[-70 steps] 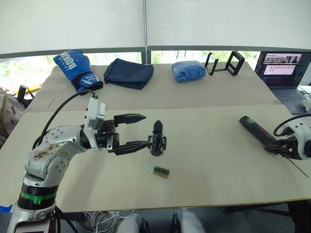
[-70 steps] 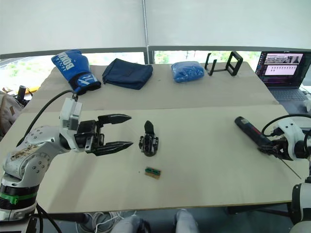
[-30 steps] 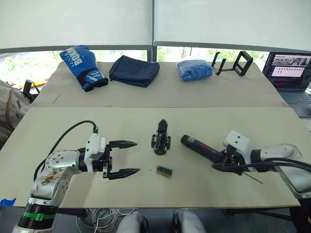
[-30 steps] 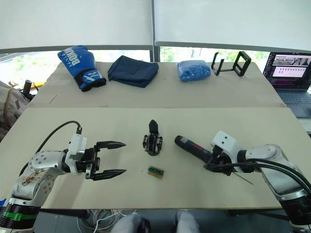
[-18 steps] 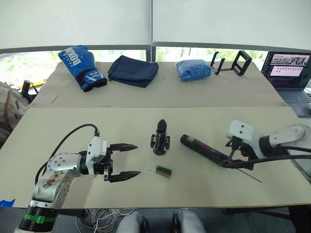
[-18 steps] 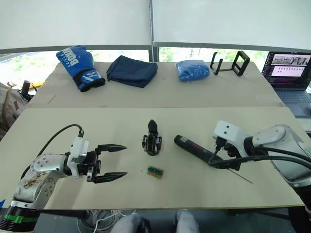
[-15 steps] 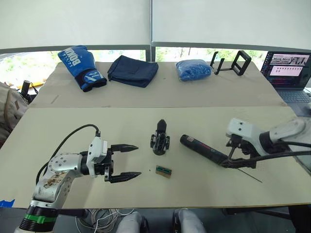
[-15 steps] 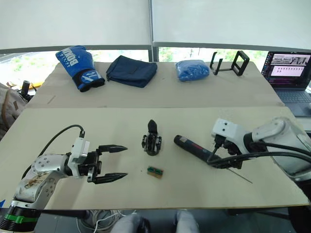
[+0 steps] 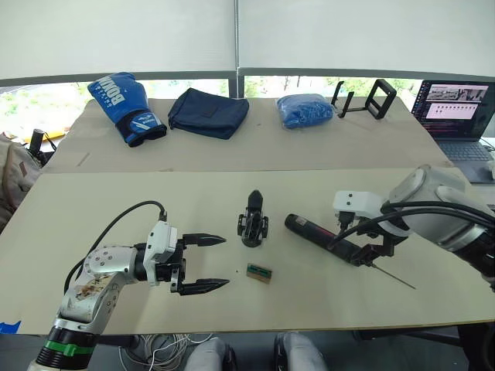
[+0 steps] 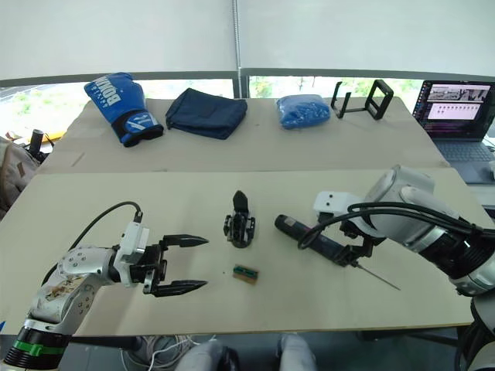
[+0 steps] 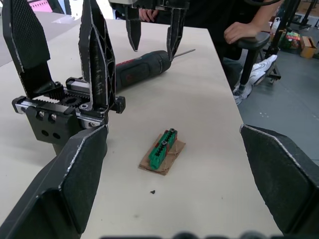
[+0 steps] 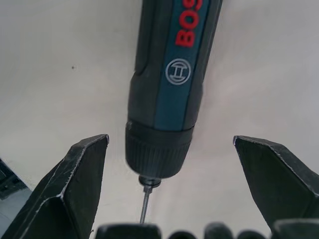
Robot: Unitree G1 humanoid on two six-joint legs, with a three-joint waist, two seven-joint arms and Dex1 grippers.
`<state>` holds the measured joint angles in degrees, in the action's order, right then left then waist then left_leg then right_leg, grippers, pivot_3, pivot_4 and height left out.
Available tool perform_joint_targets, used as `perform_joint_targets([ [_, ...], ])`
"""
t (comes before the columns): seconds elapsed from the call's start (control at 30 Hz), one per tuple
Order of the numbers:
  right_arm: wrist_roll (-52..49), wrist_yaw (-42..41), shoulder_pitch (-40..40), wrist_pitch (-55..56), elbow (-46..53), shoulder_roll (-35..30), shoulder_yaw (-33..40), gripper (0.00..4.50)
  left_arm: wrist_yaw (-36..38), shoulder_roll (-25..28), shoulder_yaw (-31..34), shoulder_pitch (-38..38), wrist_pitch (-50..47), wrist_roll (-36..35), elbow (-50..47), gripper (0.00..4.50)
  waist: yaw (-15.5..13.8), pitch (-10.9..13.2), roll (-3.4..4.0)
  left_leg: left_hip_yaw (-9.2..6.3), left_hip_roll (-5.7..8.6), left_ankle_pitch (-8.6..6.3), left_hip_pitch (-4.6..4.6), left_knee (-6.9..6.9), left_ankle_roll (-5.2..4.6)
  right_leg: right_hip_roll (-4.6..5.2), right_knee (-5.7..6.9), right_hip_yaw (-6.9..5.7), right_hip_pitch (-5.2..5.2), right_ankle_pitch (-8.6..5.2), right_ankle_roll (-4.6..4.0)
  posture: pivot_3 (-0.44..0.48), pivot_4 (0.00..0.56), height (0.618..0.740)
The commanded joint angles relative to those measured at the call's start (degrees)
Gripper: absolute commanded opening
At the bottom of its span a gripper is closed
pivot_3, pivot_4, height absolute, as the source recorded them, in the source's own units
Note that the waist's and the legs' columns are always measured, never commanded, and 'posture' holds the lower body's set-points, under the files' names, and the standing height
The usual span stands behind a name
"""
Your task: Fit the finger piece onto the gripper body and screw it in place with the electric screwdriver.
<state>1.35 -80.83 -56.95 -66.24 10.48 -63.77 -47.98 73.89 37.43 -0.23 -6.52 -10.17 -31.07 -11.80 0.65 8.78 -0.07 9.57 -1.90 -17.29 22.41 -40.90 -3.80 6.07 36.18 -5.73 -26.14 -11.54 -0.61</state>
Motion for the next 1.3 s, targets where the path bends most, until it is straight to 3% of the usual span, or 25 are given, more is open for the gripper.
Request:
perform_joint_targets([
  [0.03, 2.2, -0.7, -0.4, 1.0, -0.3, 0.4, -1.3, 4.44, -0.5, -0.3, 0.1, 0.3, 0.8, -0.3, -1.9, 4.5, 0.0, 0.0, 0.0, 0.0, 0.0, 0.0, 0.0, -0.01, 0.0, 0.01, -0.01, 0.0, 0.01, 0.0, 0.0, 0.0, 0.15, 0.74],
  [0.23, 4.6, 1.7, 0.0, 1.3, -4.5, 3.5, -2.0, 4.44, -0.8, -0.2, 0.2, 1.5, 0.7, -0.2, -2.1, 4.5, 0.2, 0.0, 0.0, 0.02, -0.01, 0.0, -0.01, -0.03, 0.01, -0.01, 0.05, 0.0, 0.0, 0.0, 0.0, 0.0, 0.15, 0.74],
  [0.53, 6.3, 0.7, 1.3, 2.5, -2.5, 3.7, -3.4, 4.44, -0.6, 0.1, 0.3, 2.3, 0.5, -0.2, -2.5, 4.5, 0.1, 0.0, 0.01, 0.01, 0.0, 0.01, -0.01, -0.04, 0.02, -0.08, 0.05, -0.04, 0.02, 0.0, 0.0, 0.0, 0.15, 0.74],
  [0.57, 6.8, 0.8, 1.5, 2.9, -2.5, 3.5, -3.5, 3.89, -0.6, 0.2, 0.3, 2.4, 0.5, -0.2, -2.4, 4.5, 0.1, 0.0, 0.0, 0.02, 0.01, 0.01, 0.0, -0.04, 0.02, -0.07, 0.05, -0.04, 0.01, 0.0, 0.0, 0.0, 0.15, 0.74],
  [0.77, 6.1, 2.6, 3.3, -0.1, -2.5, 5.2, -1.7, 1.95, -0.2, 0.3, 0.3, 1.7, 0.5, 0.0, -1.7, 4.5, 0.2, 0.0, -0.02, 0.01, 0.0, 0.01, -0.01, -0.04, 0.02, -0.07, 0.06, -0.04, 0.02, 0.0, 0.0, 0.0, 0.15, 0.74],
  [0.87, 6.4, 3.5, 4.5, 0.1, -2.0, 4.6, -0.6, 1.94, -0.1, 0.4, 0.1, 1.5, 0.4, 0.0, -1.7, 4.5, 0.2, -0.1, -0.13, 0.01, -0.01, 0.01, -0.04, -0.05, 0.02, -0.07, 0.06, -0.04, 0.05, 0.0, -0.01, 0.0, 0.15, 0.74],
  [1.1, 1.7, 5.7, 11.4, 2.2, 1.2, -1.1, 13.3, 1.94, 0.3, 0.7, 0.2, 2.0, 0.6, 0.2, -1.3, 4.5, -0.4, -0.1, -0.13, -0.01, 0.02, 0.01, 0.01, -0.05, 0.02, -0.03, 0.03, -0.08, 0.05, 0.0, 0.0, 0.0, 0.15, 0.74],
  [1.3, -7.8, 7.7, 18.0, -3.4, 6.4, -4.6, 32.1, 1.94, 0.7, 0.7, -0.1, 0.6, 1.1, 0.9, 1.1, 4.5, 0.0, -0.1, -0.12, -0.02, 0.0, 0.01, 0.02, -0.04, 0.02, 0.01, 0.05, -0.04, 0.0, 0.0, 0.0, 0.0, 0.15, 0.74],
])
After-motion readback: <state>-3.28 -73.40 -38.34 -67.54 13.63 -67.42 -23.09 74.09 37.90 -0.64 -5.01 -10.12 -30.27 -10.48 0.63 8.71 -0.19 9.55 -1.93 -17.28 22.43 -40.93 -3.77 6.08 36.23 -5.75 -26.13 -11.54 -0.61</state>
